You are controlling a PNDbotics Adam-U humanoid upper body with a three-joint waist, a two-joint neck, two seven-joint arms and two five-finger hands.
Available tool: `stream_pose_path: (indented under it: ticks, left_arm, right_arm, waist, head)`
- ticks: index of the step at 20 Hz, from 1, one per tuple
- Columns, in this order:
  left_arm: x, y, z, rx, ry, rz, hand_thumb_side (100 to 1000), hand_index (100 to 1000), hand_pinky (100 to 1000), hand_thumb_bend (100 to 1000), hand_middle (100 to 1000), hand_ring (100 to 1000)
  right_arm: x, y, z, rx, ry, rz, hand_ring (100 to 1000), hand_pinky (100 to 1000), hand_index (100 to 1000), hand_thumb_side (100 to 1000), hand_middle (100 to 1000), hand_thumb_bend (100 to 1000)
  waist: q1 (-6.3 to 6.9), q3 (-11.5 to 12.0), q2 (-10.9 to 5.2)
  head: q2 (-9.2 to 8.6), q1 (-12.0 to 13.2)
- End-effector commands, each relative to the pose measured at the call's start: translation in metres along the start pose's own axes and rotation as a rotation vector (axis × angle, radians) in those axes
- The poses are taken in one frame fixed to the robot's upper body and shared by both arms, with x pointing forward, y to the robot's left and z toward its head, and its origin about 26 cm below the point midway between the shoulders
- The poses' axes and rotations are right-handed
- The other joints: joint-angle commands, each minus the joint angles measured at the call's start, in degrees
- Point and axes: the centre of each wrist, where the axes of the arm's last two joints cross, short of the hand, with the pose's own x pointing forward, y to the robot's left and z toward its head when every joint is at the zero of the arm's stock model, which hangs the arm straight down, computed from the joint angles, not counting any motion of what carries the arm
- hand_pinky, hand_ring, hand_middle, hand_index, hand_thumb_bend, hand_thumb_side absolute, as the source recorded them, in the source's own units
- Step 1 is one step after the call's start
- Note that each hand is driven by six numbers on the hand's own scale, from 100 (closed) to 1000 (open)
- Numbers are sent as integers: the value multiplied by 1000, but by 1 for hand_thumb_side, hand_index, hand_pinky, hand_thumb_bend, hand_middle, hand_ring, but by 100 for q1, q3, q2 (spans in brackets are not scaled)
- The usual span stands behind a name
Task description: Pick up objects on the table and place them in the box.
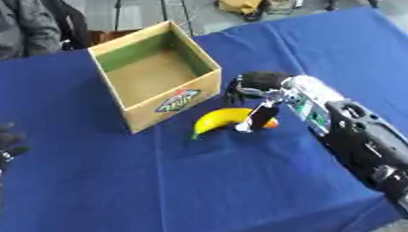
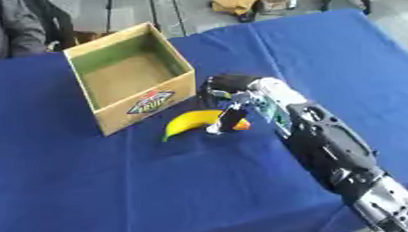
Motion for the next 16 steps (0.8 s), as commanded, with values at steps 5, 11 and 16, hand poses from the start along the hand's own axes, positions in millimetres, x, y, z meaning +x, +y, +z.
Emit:
stream_pose_path:
  ticks: [5,11,16]
  left_arm:
    - [7,0,-5,-13,-23,-7,1000,592,727,259,735,733]
    - [6,0,-5,-13,-22,-6,1000,592,727,259,735,734]
    - [7,0,-5,-14,-22,-6,1000,592,727,259,735,734]
  right_arm:
    - [-4,-15,6,-35,16,40,483,560,633,360,503,242]
    - [-4,-15,6,-44,20,41,442,522,573,305,457,177]
    - [-4,-15,6,-54,20,42,436,516,565,301,451,174]
  waist:
    - [6,2,-93]
    - [5,3,-91]
    - [3,5,-93]
  head:
    - [52,-29]
    - [59,-31]
    - [56,-35]
